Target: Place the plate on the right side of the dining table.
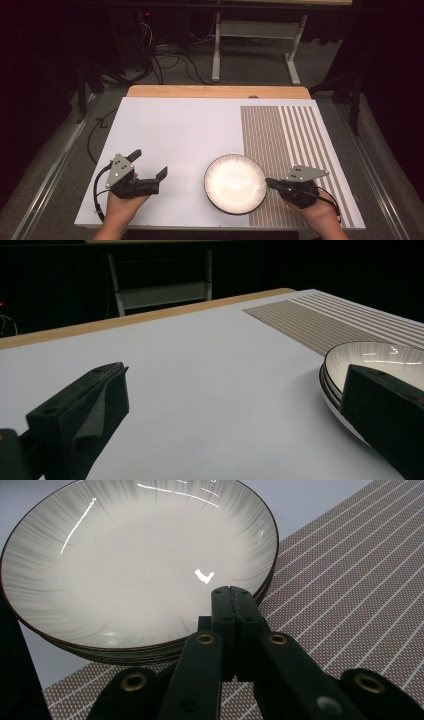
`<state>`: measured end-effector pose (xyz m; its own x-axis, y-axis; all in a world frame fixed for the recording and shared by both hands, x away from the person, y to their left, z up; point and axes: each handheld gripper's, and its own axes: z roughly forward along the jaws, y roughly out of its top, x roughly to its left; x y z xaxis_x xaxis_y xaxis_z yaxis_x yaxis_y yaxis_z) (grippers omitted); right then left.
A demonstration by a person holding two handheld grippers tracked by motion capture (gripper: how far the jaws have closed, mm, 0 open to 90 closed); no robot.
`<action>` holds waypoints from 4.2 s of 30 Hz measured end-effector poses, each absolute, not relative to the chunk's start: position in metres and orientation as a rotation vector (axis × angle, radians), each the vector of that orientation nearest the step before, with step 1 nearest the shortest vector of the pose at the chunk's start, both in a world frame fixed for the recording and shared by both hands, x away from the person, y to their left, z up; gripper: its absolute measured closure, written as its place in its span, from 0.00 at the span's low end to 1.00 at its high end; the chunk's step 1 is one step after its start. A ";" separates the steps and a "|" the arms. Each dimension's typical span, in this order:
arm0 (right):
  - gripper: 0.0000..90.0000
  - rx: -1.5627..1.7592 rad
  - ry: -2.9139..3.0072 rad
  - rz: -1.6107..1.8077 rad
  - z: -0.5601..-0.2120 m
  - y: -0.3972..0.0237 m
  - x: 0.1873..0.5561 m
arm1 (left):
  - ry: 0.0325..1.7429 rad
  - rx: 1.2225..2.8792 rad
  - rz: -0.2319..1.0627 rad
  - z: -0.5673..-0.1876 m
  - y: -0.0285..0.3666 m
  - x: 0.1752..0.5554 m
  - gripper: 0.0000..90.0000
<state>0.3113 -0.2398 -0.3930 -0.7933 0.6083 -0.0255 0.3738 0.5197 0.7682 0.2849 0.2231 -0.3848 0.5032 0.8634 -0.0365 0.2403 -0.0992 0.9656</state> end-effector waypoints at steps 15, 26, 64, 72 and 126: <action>1.00 0.799 2.487 1.137 -0.393 -0.235 0.312 | 0.964 1.623 0.692 -0.385 0.223 0.285 0.00; 1.00 0.800 2.498 1.141 -0.394 -0.230 0.314 | 0.969 1.619 0.687 -0.385 0.223 0.285 0.00; 1.00 0.776 2.538 1.151 -0.397 -0.218 0.317 | 0.968 1.620 0.688 -0.384 0.223 0.285 0.00; 1.00 0.786 2.538 1.151 -0.397 -0.218 0.317 | 0.972 1.611 0.689 -0.383 0.224 0.284 0.00; 1.00 0.730 2.595 1.139 -0.404 -0.196 0.320 | 0.957 1.760 0.457 -0.378 0.162 0.305 0.01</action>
